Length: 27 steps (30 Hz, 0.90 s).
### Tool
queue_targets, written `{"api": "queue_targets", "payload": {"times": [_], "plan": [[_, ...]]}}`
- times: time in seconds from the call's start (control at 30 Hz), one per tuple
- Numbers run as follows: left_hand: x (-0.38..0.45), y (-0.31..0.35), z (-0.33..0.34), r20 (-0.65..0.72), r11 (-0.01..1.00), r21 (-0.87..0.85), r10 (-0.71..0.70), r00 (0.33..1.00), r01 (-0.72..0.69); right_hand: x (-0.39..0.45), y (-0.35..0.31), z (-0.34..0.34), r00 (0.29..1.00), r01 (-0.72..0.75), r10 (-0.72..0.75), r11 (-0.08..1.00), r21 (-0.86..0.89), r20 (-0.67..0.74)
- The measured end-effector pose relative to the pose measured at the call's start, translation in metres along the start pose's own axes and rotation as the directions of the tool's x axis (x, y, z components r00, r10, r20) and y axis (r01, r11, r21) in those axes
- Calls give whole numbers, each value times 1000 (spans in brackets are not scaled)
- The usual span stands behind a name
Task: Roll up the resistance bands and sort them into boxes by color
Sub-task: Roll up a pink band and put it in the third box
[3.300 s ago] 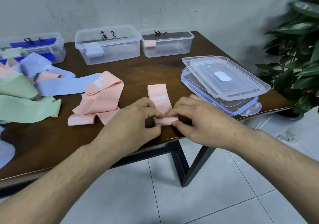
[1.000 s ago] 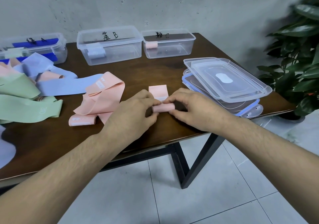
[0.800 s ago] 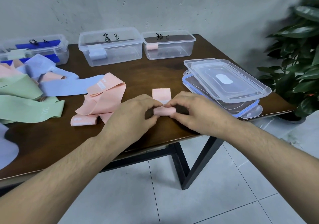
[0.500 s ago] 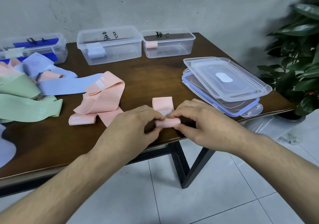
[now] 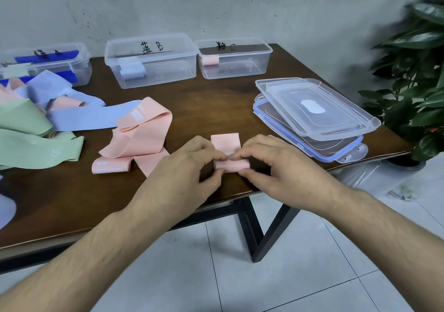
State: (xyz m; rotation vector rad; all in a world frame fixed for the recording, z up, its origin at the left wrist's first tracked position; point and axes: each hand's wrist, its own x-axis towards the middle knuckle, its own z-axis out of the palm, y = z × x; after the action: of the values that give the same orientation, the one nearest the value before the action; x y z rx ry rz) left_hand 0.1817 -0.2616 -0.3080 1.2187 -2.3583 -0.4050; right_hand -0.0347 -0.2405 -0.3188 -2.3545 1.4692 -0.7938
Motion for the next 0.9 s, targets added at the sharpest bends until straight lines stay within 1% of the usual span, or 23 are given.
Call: {"api": "queue_targets", "payload": {"times": [0.13, 0.23, 0.3, 0.4, 0.5, 0.67, 0.77, 0.9], "plan": [[-2, -1, 0, -22, 999, 5, 49, 999, -49, 4, 0, -1, 999, -34, 33, 999, 25, 42], [1, -2, -2, -14, 999, -11, 38, 999, -38, 7, 1, -1, 997, -48, 46, 999, 23, 57], [5, -2, -3, -3, 1000, -23, 19, 1000, -19, 7, 3, 1, 999, -34, 34, 999, 10, 32], [10, -3, -3, -3, 999, -42, -2, 1000, 2, 5, 7, 4, 999, 10, -11, 1000, -18, -44], [12, -5, -3, 19, 999, -38, -16, 1000, 17, 5, 8, 7, 997, 17, -16, 1000, 20, -74], [9, -4, -1, 3, 1000, -22, 6, 1000, -6, 10, 10, 5, 999, -23, 24, 999, 29, -38], [8, -3, 0, 21, 1000, -1, 27, 999, -26, 13, 10, 6, 999, -26, 27, 1000, 11, -28], [14, -7, 0, 5, 1000, 15, 17, 1000, -17, 14, 11, 3, 999, -40, 40, 999, -17, -18]]}}
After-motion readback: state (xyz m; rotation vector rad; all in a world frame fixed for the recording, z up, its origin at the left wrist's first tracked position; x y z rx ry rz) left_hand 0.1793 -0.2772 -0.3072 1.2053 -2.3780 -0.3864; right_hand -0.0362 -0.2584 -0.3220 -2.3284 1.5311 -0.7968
